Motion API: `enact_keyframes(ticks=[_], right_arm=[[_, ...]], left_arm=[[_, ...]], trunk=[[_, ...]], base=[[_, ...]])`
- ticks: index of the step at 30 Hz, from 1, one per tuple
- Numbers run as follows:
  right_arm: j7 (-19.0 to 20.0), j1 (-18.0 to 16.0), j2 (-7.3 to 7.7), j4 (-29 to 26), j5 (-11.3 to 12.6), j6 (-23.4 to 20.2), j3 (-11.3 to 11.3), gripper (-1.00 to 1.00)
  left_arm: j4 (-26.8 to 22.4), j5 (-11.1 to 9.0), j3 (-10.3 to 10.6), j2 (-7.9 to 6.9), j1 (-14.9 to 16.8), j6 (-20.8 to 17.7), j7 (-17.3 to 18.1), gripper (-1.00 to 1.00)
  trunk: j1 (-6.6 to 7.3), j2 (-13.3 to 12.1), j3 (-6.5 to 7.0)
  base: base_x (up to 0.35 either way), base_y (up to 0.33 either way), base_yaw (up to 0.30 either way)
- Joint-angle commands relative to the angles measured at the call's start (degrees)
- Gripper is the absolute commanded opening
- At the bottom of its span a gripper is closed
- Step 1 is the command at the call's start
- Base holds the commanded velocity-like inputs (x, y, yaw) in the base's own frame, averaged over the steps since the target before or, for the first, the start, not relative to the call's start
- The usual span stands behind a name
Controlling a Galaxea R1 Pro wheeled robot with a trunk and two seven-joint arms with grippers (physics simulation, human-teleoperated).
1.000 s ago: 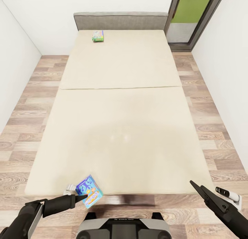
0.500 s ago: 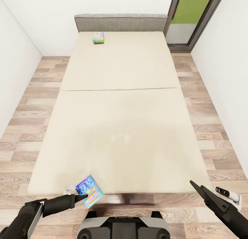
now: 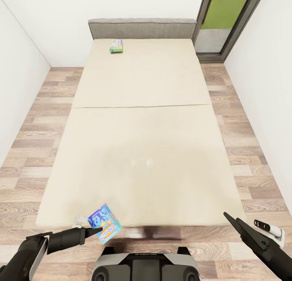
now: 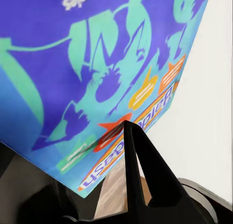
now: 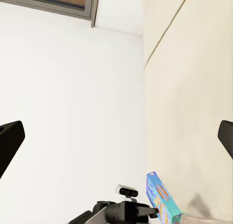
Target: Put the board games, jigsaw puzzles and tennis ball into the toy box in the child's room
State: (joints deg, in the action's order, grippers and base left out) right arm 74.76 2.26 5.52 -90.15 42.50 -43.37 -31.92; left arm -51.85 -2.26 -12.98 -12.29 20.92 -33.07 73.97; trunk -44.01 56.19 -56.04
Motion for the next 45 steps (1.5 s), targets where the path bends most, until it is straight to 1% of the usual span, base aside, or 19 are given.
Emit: enact_keyframes(ticks=[1,4,5,9,10,17,22,26,27,29,30,33,34,42,45], right_arm=[[-0.06,0.02,0.02,-0.03,0.31,-0.34,0.02,1.0],[-0.06,0.02,0.02,-0.03,0.32,-0.24,0.02,1.0],[-0.06,0.02,0.02,-0.03,0.33,-0.2,0.02,1.0],[-0.06,0.02,0.02,-0.03,0.33,-0.16,0.02,1.0],[-0.06,0.02,0.02,-0.03,0.33,-0.15,0.02,1.0],[-0.06,0.02,0.02,-0.03,0.31,-0.13,0.02,1.0],[-0.06,0.02,0.02,-0.03,0.3,-0.13,0.02,1.0],[-0.06,0.02,0.02,-0.03,0.3,-0.13,0.02,1.0],[-0.06,0.02,0.02,-0.03,0.3,-0.13,0.02,1.0],[-0.06,0.02,0.02,-0.03,0.3,-0.13,0.02,1.0],[-0.06,0.02,0.02,-0.03,0.3,-0.13,0.02,1.0],[-0.07,0.02,0.02,-0.03,0.28,-0.13,0.02,1.0],[-0.11,0.02,0.02,-0.01,0.06,-0.1,0.02,1.0],[-0.1,0.02,0.02,0.05,-1.61,-0.09,-0.11,1.0],[-0.17,0.02,0.02,0.06,-2.04,-0.06,-0.09,1.0]], left_arm=[[-0.63,-0.08,0.05,-0.2,0.0,-0.74,0.99,-1.0],[-1.45,0.02,0.11,-0.38,0.0,-1.39,2.48,-1.0],[-1.88,0.11,0.13,-0.47,0.0,-2.01,3.62,-1.0],[-2.6,0.29,0.14,-0.8,0.0,-3.05,5.92,-1.0],[-2.87,0.33,0.14,-1.09,0.0,-3.37,6.94,-1.0],[-3.35,0.4,0.1,-2.63,0.0,-3.89,10.91,-1.0],[-4.1,0.39,0.07,-4.25,0.0,-4.8,16.0,-1.0],[-5.29,0.26,0.12,-5.1,0.0,-5.71,16.03,-1.0],[-5.99,0.16,0.13,-5.56,0.0,-6.54,16.03,-1.0],[-6.71,0.09,0.12,-5.99,0.0,-7.62,16.03,-1.0],[-7.53,0.05,0.08,-6.34,0.0,-8.92,16.03,-1.0],[-9.11,-0.01,0.04,-6.79,0.0,-10.95,16.03,-1.0],[-10.56,-0.06,0.18,-7.09,0.0,-12.53,16.03,-1.0],[-12.18,-0.1,0.15,-7.48,0.0,-13.86,16.03,-1.0],[-12.62,-0.14,0.05,-8.14,0.0,-14.06,16.03,-1.0]], trunk=[[0.21,-0.39,0.16],[0.87,-1.59,0.7],[1.09,-1.99,0.88],[1.97,-3.6,1.6],[2.19,-4.0,1.78],[3.73,-6.8,3.03],[4.83,-8.81,3.93],[5.7,-10.41,4.65],[5.92,-10.81,4.83],[6.36,-11.62,5.19],[6.58,-12.02,5.37],[7.24,-13.22,5.91],[7.46,-13.62,6.09],[9.22,-16.83,7.52],[9.88,-18.03,8.06]], base=[[0.0,0.0,0.0],[0.0,0.0,0.0],[0.0,0.0,0.0],[0.0,0.0,0.0],[0.0,0.0,0.0],[0.0,0.0,0.0],[0.0,0.0,0.0],[0.0,0.0,0.0],[0.0,0.0,0.0],[0.0,0.0,0.0],[0.0,0.0,0.0],[0.0,0.0,0.0],[0.0,0.0,0.0],[0.0,0.0,0.0],[0.0,0.0,0.0]])
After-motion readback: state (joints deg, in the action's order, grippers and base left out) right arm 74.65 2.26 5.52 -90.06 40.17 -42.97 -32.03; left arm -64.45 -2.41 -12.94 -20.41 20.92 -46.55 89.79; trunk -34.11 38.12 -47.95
